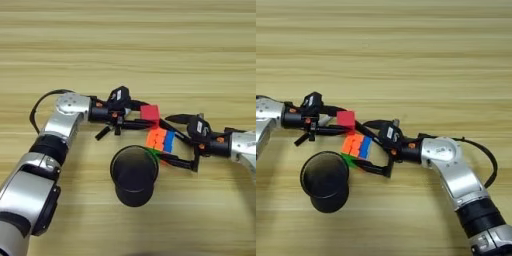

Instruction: Move the objects on the table

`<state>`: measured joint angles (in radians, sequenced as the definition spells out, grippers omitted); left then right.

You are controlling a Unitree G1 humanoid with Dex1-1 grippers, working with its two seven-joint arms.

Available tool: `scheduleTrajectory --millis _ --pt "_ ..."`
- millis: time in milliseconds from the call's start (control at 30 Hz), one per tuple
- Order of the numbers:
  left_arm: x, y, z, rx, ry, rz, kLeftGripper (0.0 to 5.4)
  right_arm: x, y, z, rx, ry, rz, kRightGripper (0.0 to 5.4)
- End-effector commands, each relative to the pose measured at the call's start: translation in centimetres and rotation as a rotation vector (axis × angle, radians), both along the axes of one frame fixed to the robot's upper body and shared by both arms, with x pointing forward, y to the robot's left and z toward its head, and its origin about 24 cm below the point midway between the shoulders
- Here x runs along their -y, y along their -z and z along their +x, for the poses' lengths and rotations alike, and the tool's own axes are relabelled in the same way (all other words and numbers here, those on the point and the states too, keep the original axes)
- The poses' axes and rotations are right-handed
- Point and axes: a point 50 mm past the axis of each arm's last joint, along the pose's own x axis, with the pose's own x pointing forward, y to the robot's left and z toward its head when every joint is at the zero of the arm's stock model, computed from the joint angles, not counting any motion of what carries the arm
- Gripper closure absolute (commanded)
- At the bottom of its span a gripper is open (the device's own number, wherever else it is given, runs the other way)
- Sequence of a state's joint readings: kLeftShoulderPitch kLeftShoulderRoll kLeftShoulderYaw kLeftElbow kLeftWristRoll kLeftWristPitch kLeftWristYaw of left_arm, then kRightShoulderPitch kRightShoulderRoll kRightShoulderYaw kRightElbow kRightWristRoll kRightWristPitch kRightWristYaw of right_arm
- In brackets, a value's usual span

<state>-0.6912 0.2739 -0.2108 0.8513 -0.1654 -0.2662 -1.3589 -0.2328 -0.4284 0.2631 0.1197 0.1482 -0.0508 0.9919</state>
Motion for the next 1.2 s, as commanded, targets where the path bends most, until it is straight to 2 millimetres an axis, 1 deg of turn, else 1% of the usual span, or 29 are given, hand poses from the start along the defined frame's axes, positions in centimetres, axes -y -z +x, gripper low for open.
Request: scheduleTrajectory --millis 33,467,600,867,900,967,1200 --pt "0.8 -0.3 0.1 0.023 0.037 0.004 3.23 0.6 -0.2 0.0 -0.004 0.012 -0.004 0.0" --pt "1.9 0.9 -0.7 0.001 0.094 0.021 3.23 1.5 -0.4 0.0 -0.012 0.033 -0.018 0.0" --pt "1.9 1.3 -1.0 -0.01 0.104 0.036 3.23 1.7 -0.5 0.0 -0.01 0.035 -0.02 0.0" --pt "1.9 1.6 -1.1 -0.014 0.104 0.049 3.23 1.7 -0.5 0.0 -0.009 0.037 -0.023 0.0" --pt "1.8 1.6 -1.1 -0.013 0.102 0.051 2.94 1.7 -0.5 0.0 -0.009 0.037 -0.023 0.0" --pt "1.8 1.5 -1.0 -0.01 0.094 0.054 2.67 1.7 -0.5 0.0 -0.008 0.038 -0.022 0.0" --pt "1.6 1.5 -0.8 -0.003 0.084 0.06 2.07 1.8 -0.5 0.1 -0.006 0.039 -0.022 0.0"
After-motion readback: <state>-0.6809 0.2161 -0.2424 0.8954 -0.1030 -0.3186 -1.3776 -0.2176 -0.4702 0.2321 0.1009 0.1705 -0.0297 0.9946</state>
